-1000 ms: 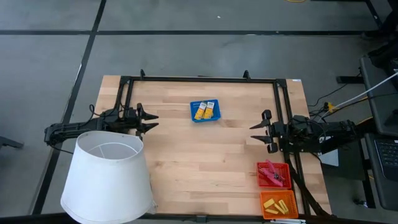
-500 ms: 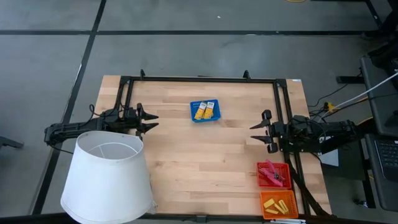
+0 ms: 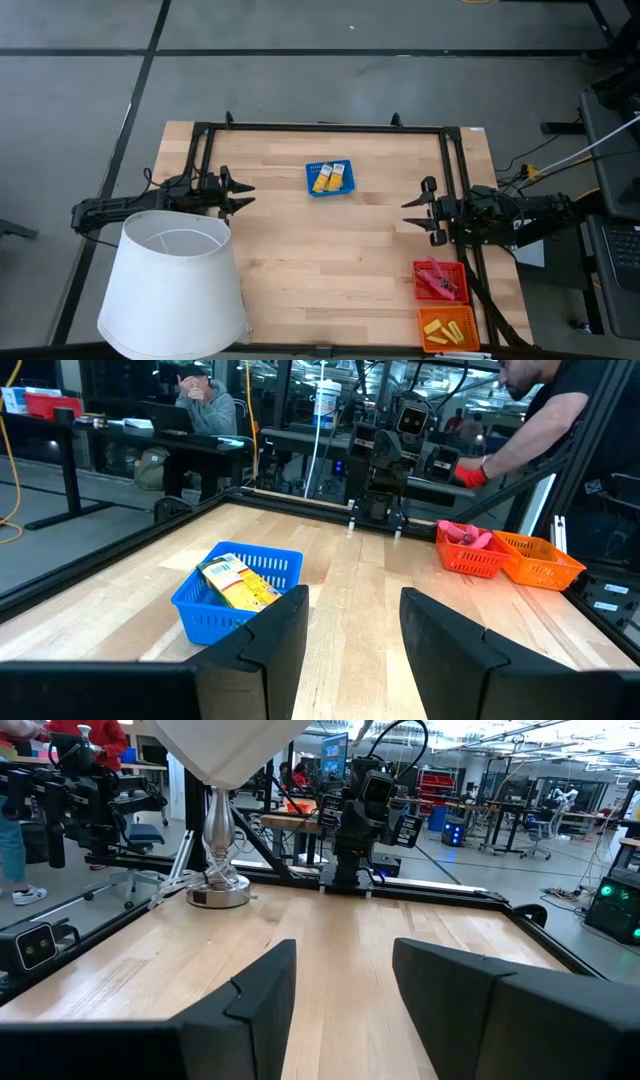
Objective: Pick & Place School Supplies
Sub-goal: Return to Home Position
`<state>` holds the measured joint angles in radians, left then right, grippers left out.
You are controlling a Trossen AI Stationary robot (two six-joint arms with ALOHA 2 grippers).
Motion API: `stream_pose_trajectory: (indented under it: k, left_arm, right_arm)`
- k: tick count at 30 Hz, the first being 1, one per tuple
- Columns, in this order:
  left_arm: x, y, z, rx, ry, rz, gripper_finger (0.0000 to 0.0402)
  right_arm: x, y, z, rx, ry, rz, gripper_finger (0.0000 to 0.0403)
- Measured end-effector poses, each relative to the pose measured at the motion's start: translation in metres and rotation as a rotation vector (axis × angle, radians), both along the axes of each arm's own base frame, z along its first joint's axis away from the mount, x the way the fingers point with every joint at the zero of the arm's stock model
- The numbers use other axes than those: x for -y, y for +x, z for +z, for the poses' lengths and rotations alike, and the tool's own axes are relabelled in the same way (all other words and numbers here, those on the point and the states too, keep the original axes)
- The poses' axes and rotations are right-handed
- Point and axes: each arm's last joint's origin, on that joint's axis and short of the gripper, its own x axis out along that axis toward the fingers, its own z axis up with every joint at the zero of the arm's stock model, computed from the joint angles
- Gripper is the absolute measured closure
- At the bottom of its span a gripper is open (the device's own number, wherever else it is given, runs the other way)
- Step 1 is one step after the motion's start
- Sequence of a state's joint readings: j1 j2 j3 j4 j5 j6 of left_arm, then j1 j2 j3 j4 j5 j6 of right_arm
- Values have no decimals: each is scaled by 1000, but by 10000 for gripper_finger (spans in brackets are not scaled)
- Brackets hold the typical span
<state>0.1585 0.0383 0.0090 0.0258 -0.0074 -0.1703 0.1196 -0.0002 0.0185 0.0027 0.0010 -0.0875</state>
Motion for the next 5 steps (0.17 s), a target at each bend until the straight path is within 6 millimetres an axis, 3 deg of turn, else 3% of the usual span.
stream_pose_trajectory:
  k: [5]
  left_arm:
    - [0, 0, 0, 0, 0, 0, 245]
  right_arm:
    - [0, 0, 0, 0, 0, 0, 230]
